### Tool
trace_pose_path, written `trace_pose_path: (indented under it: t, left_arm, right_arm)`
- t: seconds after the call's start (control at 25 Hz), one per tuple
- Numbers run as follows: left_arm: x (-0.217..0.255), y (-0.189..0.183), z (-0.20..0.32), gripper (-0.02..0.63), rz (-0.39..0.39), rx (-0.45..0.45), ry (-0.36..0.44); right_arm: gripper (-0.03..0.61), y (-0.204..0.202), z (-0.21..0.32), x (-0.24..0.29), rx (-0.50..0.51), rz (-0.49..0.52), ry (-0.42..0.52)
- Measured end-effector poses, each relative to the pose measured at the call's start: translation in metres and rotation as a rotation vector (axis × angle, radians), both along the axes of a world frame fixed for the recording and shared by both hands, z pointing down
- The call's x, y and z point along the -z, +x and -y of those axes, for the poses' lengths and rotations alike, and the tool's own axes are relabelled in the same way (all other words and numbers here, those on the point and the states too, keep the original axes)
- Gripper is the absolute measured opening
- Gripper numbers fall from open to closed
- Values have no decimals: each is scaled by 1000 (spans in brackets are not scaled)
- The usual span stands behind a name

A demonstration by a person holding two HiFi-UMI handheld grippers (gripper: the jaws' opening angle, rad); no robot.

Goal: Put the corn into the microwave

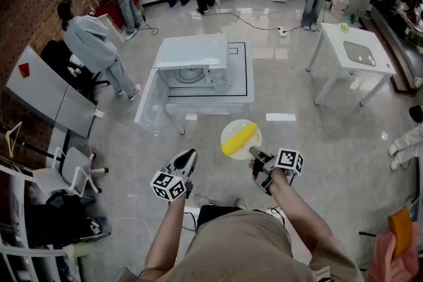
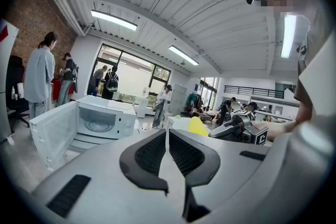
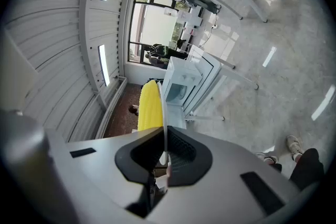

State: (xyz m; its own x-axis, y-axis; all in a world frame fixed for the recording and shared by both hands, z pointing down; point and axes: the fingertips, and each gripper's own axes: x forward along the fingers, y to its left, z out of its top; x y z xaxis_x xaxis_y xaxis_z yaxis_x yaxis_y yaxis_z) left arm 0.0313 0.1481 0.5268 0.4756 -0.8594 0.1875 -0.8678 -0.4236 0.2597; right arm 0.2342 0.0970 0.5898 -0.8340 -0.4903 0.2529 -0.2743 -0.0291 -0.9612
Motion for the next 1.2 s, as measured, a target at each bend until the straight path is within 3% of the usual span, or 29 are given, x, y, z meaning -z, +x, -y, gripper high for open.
trace_pose_path:
  t: [1.2]
  left_arm:
    - [0,16,5,8,-3,0,7]
  right_arm:
    - [17,-3,6,18,48,37,41]
